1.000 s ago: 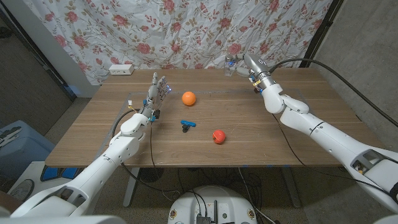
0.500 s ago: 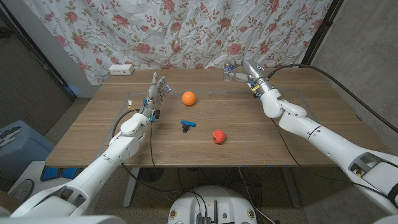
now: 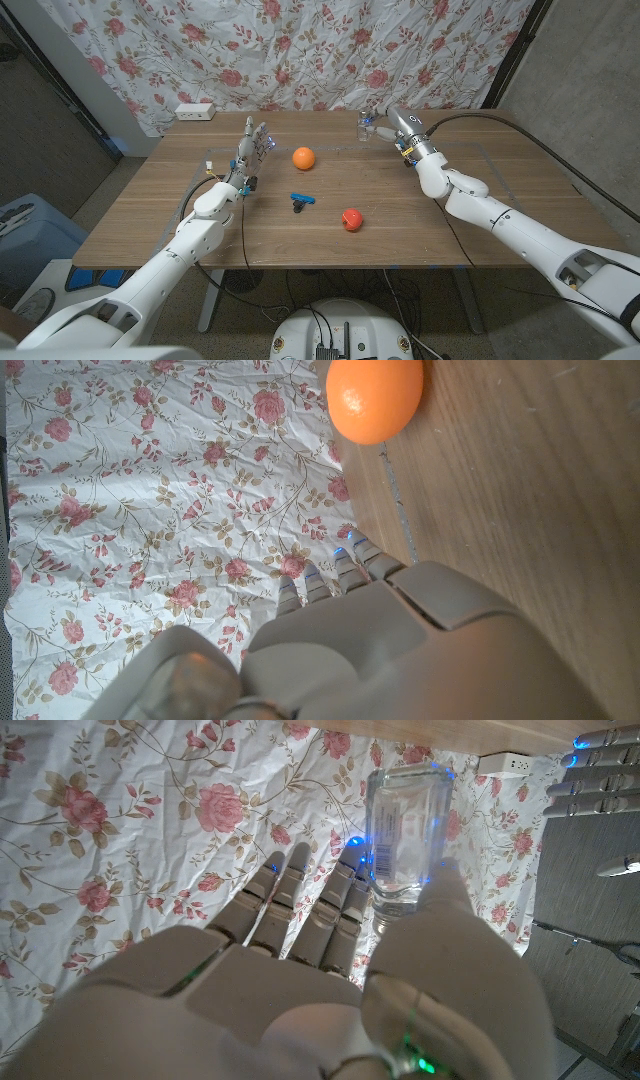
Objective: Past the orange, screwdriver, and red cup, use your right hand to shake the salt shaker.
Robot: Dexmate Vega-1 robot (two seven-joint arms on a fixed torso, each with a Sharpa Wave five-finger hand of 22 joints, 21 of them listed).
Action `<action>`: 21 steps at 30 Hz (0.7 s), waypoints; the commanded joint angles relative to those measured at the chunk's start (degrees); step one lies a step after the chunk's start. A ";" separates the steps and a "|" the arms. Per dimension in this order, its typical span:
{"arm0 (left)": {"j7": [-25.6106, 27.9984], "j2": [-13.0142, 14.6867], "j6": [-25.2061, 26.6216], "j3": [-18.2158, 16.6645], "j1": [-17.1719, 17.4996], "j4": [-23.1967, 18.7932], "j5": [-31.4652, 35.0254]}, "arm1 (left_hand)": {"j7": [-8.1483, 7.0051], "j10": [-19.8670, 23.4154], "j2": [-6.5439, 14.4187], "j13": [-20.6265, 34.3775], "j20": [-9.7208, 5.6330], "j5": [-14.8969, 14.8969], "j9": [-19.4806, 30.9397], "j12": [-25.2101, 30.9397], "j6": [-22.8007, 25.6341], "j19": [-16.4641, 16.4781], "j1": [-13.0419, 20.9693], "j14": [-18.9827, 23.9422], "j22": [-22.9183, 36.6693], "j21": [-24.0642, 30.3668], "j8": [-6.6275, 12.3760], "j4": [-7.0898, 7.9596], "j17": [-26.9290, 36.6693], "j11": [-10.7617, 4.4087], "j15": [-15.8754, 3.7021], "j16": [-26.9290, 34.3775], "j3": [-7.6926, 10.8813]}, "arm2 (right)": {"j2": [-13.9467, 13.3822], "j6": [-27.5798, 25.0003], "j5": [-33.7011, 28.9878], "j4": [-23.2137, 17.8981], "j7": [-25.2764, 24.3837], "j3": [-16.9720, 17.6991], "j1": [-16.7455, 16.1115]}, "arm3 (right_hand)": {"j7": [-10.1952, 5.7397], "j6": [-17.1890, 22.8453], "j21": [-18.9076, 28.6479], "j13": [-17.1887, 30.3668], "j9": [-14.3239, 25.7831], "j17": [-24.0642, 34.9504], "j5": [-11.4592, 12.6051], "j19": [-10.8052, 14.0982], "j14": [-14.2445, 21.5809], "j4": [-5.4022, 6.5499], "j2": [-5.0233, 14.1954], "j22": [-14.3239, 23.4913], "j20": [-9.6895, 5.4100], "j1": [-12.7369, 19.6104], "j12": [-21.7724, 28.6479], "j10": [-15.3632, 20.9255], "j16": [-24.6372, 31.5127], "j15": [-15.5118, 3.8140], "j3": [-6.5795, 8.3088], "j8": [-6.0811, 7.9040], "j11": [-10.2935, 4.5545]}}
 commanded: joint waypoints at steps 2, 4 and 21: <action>0.00 0.00 0.00 0.01 0.00 0.00 0.00 | -0.43 0.00 5.79 0.21 -1.36 0.43 0.35 0.23 0.12 0.23 -0.02 0.02 0.27 0.26 0.25 0.36 0.34 -0.42 -6.06 0.29 -0.10 | 0.60 1.45 -2.01 3.07 -3.69 -1.80 -0.42 | -3.27 3.70 0.18 0.21 0.30 0.14 0.29 0.47 0.44 0.15 1.04 0.19 -0.03 -0.42 0.44 0.31 -0.02 -8.04 0.79 0.07 0.28; 0.00 0.00 0.00 0.01 0.00 0.01 0.00 | -0.42 -0.10 5.79 0.21 -1.39 0.43 0.35 0.19 0.10 0.22 -0.02 0.01 0.27 0.26 0.24 0.36 0.34 -0.43 -6.07 0.29 -0.10 | 0.79 1.77 -2.65 3.82 -5.00 -2.15 -0.47 | -3.30 3.67 0.17 0.21 0.30 0.15 0.28 0.45 0.46 0.16 1.06 0.19 -0.05 -0.48 0.44 0.29 -0.02 -7.99 0.79 0.03 0.28; -0.01 0.01 0.00 0.00 0.00 0.00 -0.01 | -0.42 -0.03 5.79 0.21 -1.41 0.43 0.35 0.22 0.11 0.22 -0.02 0.00 0.27 0.26 0.24 0.36 0.34 -0.39 -6.07 0.29 -0.10 | 2.76 3.42 -3.06 9.11 -8.95 -4.62 -0.45 | -3.46 3.94 0.16 0.32 0.34 0.18 0.28 0.46 0.36 -0.14 1.22 0.19 -0.09 -0.75 0.44 0.31 -0.15 -7.96 0.98 -0.22 0.25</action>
